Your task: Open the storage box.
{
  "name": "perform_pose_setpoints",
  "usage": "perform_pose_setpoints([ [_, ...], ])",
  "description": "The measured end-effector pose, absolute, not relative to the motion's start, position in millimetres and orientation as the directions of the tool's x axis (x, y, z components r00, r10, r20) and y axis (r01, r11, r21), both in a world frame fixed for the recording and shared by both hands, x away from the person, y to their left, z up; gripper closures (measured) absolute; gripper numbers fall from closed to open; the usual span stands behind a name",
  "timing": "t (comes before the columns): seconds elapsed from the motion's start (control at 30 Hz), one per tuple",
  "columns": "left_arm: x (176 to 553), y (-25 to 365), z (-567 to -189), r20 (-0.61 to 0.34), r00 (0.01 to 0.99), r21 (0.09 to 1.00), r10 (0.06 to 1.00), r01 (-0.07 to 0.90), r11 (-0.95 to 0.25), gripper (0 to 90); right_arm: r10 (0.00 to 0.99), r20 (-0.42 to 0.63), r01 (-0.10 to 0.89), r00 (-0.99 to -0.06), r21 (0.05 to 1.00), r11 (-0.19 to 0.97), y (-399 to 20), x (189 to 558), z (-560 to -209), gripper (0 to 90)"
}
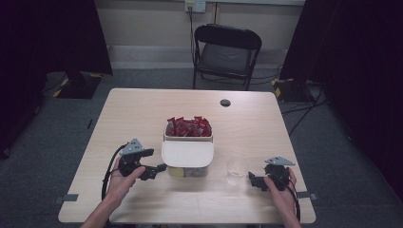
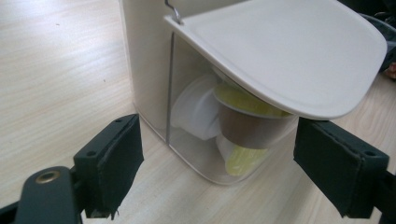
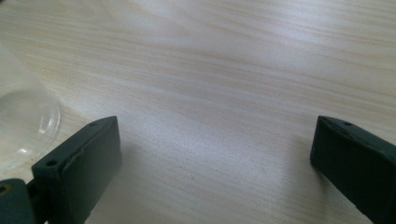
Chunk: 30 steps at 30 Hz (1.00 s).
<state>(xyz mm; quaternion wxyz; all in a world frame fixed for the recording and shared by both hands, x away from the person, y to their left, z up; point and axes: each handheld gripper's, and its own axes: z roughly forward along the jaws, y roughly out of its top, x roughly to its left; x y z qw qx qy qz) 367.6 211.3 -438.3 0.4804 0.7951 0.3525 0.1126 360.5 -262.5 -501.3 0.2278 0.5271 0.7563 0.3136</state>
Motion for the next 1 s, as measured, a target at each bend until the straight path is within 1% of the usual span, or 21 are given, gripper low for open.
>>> perform_pose_setpoints([
  [0.1, 368, 212, -435, -0.171, 0.718, 0.853, 0.675, 0.45, -0.263, 16.2, 0.94, -0.014, 0.654, -0.34, 0.714, 0.247, -262, 360, -501, 1.5],
  [0.23, 369, 212, -434, -0.172, 0.717, 0.856, 0.676, 0.448, -0.258, 16.5, 0.94, -0.014, 0.654, -0.34, 0.715, 0.247, -262, 360, -501, 1.5],
  [1.0, 381, 207, -412, -0.168, 0.729, 0.865, 0.664, 0.432, -0.256, 16.8, 0.94, -0.014, 0.654, -0.341, 0.714, 0.248, -262, 361, -501, 1.5],
])
